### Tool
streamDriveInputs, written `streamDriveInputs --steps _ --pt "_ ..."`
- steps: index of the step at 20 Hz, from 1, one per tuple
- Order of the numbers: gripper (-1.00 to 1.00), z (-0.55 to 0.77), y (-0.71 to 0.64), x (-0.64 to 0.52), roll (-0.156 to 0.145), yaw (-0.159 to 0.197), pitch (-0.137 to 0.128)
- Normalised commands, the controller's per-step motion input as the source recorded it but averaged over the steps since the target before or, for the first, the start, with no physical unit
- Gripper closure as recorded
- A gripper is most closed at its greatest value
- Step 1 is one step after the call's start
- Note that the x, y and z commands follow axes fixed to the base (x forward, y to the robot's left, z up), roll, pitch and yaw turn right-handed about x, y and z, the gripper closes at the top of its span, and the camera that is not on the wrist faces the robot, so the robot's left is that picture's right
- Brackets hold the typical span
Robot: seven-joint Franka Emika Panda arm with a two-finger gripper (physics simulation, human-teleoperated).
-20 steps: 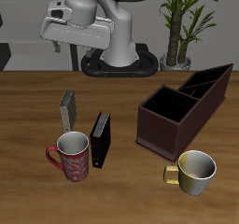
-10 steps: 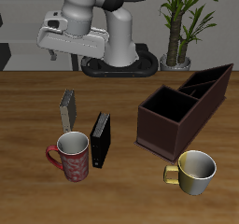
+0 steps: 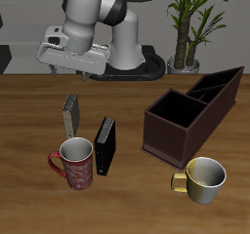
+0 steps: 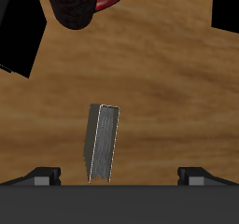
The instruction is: Place the yellow book into the left desk caddy's right compartment
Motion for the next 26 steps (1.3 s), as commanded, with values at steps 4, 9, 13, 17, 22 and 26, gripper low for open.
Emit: streamDriveInputs --steps 4,9,13,17,22,26 --pt "-1.0 -0.34 -0.04 0.05 -0.027 0.023 0.004" --pt "-1.0 -0.37 -0.08 0.03 -0.006 -0.021 0.036" --pt "-1.0 -0.4 -0.09 0.04 0.0 -0.026 0.048" --pt "-1.0 -0.29 -0.05 0.01 0.0 -0.006 0.019" --pt "1.0 -0.35 -0.11 0.02 -0.011 -0.015 0.056" --pt "1.0 -0.06 -0.08 -0.05 0.004 -0.037 -0.005"
